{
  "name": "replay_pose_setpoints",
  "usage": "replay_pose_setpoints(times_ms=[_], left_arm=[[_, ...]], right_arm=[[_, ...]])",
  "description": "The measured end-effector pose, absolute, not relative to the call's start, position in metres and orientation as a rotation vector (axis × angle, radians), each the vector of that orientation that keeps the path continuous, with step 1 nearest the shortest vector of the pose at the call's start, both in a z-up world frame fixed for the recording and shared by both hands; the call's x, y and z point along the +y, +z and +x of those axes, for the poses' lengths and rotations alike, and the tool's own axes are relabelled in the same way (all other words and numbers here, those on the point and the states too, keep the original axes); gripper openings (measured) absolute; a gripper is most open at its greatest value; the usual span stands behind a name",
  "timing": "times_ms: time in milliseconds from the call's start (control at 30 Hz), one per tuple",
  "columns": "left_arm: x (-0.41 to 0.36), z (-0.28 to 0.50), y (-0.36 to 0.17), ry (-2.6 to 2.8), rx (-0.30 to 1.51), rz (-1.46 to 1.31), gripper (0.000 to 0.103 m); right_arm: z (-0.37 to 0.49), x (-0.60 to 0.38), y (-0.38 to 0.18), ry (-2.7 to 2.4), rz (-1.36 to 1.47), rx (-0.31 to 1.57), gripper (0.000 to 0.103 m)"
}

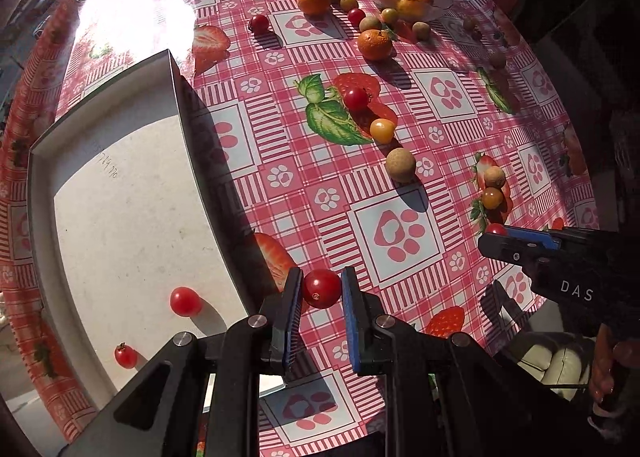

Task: Organize fruits
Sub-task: 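Carry both held red cherry tomatoes over the white tray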

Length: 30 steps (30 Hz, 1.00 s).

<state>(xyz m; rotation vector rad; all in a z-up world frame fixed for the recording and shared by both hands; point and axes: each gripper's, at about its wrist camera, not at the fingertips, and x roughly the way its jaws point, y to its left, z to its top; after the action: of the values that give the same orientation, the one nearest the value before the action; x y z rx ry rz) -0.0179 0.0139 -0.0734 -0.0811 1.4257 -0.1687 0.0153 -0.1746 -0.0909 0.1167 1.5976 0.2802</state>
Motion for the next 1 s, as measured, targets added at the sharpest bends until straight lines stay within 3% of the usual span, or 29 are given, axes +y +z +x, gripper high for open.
replay_pose_setpoints(times_ms=[567,1000], left_arm=[[0.083,-0.037,-0.055,-0.028,1.347,-0.192,0.021],[0.164,-0.065,-0.071,0.154,1.355,-0.271,0.021]], right_arm=[[0.026,-0.094,-0.069,0.436,0.0,1.548,0.023],[0.026,0.0,-0.063,0.612,-0.114,1.535,0.023]])
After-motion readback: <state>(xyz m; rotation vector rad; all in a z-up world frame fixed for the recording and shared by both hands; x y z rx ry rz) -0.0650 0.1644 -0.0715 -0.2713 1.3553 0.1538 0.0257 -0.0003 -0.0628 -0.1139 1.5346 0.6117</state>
